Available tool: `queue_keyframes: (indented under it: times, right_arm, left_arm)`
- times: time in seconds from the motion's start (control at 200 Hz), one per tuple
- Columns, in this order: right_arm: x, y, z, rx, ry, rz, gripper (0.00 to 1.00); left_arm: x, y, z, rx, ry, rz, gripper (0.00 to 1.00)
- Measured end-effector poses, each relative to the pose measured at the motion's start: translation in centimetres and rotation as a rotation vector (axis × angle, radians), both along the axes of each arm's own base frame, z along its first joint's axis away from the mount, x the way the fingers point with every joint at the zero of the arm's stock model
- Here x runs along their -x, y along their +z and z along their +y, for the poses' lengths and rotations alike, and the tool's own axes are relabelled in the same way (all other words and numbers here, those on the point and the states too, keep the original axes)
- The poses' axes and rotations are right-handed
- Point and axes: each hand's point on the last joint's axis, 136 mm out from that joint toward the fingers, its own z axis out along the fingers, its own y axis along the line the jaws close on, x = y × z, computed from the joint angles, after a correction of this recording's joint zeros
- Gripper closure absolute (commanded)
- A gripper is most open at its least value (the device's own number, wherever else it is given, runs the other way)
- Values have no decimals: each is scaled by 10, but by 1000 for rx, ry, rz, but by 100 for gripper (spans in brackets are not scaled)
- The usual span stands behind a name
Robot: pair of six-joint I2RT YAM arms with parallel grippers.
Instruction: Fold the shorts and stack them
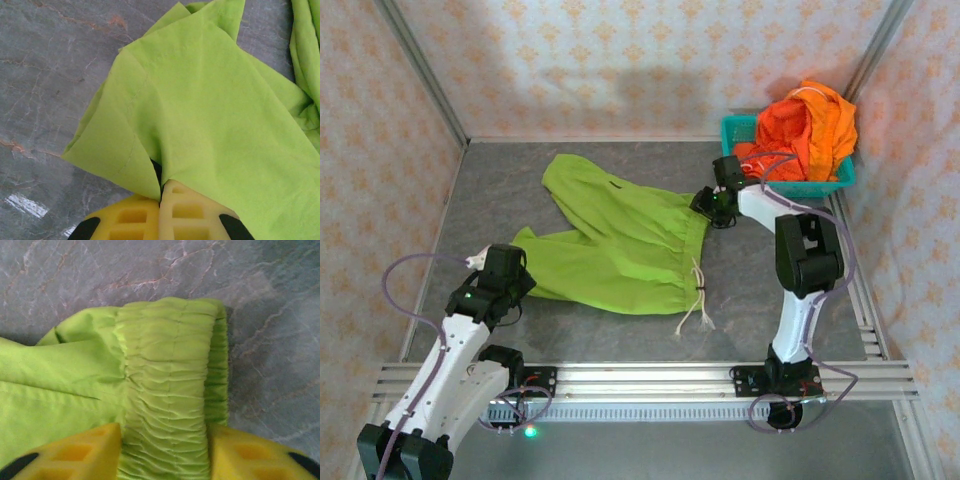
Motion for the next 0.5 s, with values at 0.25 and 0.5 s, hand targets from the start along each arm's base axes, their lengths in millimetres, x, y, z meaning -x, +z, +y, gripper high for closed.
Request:
queue_keyframes:
  times: [0.25,0.5]
  right_arm:
    - [-12,5,0,-18,-44,-8,96]
    - [-46,57,-8,22,-94,-121,100]
  left_arm:
    - [1,1,3,-14,10,-14,100]
    - [8,13,15,-61,46,-60,100]
